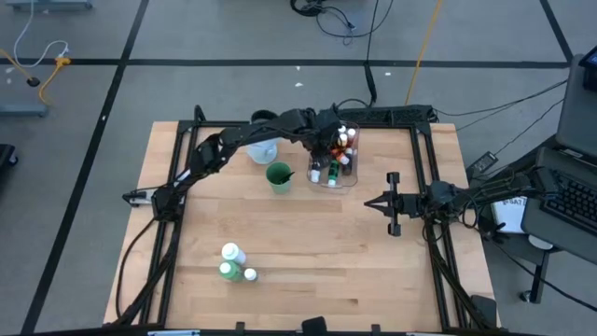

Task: Pick & Place Paint Supplies
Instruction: Put the black paint bottle into the transparent bin, then put the white paint bottle into the transparent bin

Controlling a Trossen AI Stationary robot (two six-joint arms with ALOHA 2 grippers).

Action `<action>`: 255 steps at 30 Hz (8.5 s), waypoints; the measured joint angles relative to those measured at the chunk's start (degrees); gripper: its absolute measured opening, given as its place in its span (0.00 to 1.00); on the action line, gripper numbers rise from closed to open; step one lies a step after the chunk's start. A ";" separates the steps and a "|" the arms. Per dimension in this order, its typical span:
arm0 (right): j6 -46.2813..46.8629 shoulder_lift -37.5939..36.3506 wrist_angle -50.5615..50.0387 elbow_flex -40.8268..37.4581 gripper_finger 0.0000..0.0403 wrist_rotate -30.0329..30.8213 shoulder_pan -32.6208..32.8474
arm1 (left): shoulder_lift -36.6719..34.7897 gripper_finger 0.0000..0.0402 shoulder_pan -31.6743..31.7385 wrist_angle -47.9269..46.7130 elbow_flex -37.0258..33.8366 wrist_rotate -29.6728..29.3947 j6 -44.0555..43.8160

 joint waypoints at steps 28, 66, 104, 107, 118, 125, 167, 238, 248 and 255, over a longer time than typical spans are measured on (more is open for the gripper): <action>-0.50 -0.02 -0.90 0.00 0.00 0.00 0.00 | 1.62 0.37 2.32 5.49 0.65 1.89 0.46; 13.94 0.22 -3.21 0.00 0.00 0.09 -0.02 | -82.58 0.01 -9.61 51.48 -85.33 14.40 -6.89; 15.21 0.22 -0.92 0.00 0.00 7.58 -0.02 | -107.59 0.02 -9.99 79.12 -124.56 14.37 -2.40; 15.21 0.22 -0.93 -0.01 0.00 7.58 -0.02 | -107.57 0.01 -9.99 79.10 -124.56 14.36 -2.52; 15.77 0.22 -0.96 -0.02 0.00 7.89 -0.02 | -107.55 0.01 -9.99 78.47 -124.61 8.68 -3.26; 15.82 0.21 -0.96 0.00 0.00 7.93 -0.02 | -107.55 0.02 -9.99 78.51 -124.61 9.07 -3.98; 14.75 0.20 -1.27 0.00 0.00 7.82 -0.02 | -107.55 0.02 -9.99 79.06 -124.61 9.35 -6.64; 11.90 10.57 16.24 -0.02 0.00 14.88 -0.94 | -107.57 0.02 -9.97 79.06 -124.61 9.35 -6.64; 16.35 17.23 12.02 -0.02 0.00 14.84 -0.92 | -107.57 0.02 -9.97 79.06 -124.61 9.35 -6.64; 16.44 19.90 20.74 -0.02 0.00 14.54 -0.90 | -107.57 0.02 -9.97 79.06 -124.61 9.35 -6.67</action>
